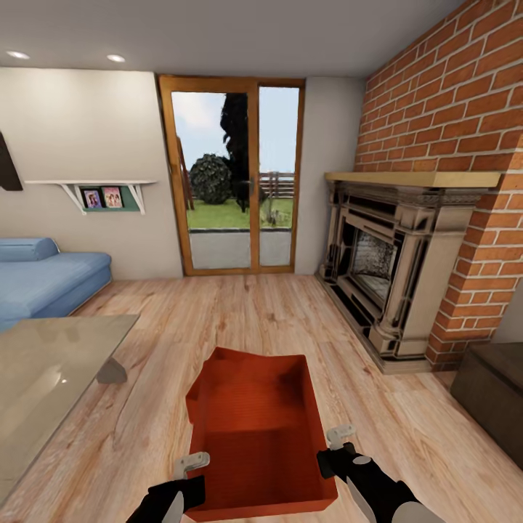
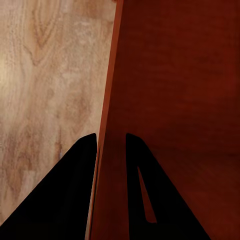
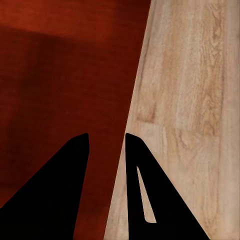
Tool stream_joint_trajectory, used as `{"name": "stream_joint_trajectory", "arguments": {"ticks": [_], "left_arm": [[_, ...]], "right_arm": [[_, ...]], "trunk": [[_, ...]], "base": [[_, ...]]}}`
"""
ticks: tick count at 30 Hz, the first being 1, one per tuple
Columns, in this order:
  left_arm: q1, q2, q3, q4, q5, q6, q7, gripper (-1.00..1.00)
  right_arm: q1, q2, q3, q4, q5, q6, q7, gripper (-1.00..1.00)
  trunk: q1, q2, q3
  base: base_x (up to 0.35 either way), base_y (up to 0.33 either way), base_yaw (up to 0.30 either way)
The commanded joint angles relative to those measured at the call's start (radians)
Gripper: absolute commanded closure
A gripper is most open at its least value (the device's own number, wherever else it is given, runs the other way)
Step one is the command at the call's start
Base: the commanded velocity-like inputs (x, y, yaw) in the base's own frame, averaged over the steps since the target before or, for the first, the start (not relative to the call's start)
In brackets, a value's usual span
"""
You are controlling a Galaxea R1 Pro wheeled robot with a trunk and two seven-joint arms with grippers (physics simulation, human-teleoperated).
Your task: Move the two storage containers from the living room to the garage. In the garage, place one container on the floor and stack the other container on top of it (either order is fine).
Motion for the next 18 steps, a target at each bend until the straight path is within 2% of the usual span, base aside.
{"name": "stream_joint_trajectory", "arguments": {"ticks": [1,7,18], "left_arm": [[0.0,-0.005,-0.043,-0.004,0.026,0.002,0.007,1.0],[0.0,-0.005,-0.043,-0.004,0.026,0.002,0.007,1.0],[0.0,-0.005,-0.043,-0.004,0.026,0.002,0.007,1.0]], "right_arm": [[0.0,0.06,-0.022,0.0,0.009,0.006,0.002,1.0],[0.0,0.06,-0.022,0.0,0.009,0.006,0.002,1.0],[0.0,0.06,-0.022,0.0,0.009,0.006,0.002,1.0]], "trunk": [[-0.004,0.007,0.002],[-0.027,0.049,0.02],[-0.069,0.126,0.037]], "base": [[0.0,0.0,0.0],[0.0,0.0,0.0],[0.0,0.0,0.0]]}}
